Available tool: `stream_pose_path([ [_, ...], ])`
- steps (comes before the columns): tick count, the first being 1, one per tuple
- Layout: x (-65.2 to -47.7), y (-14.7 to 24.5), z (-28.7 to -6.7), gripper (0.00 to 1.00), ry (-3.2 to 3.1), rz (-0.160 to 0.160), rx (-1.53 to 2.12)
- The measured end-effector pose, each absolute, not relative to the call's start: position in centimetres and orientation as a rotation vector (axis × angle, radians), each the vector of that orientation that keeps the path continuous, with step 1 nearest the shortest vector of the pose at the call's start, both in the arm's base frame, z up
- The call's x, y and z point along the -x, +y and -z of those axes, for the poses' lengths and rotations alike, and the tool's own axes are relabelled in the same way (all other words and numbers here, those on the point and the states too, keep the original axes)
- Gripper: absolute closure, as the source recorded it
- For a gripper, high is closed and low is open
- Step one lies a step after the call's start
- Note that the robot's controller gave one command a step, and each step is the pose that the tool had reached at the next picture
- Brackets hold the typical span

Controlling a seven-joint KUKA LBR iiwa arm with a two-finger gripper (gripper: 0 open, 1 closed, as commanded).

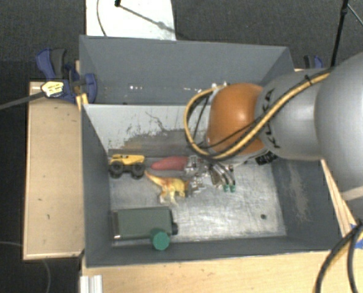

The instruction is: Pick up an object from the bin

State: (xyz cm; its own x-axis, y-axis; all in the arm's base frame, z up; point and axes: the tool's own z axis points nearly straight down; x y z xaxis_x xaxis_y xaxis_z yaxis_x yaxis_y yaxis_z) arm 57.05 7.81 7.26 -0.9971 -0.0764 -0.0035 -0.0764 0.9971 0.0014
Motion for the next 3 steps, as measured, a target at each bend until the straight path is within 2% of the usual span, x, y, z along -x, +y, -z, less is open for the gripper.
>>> stream_pose_path([
  [2, -57.0, 7.7, -17.0, 1.00, 3.135, 0.000, 0.132],
  [3, -58.1, 7.9, -21.8, 1.00, 3.141, -0.001, 0.071],
])
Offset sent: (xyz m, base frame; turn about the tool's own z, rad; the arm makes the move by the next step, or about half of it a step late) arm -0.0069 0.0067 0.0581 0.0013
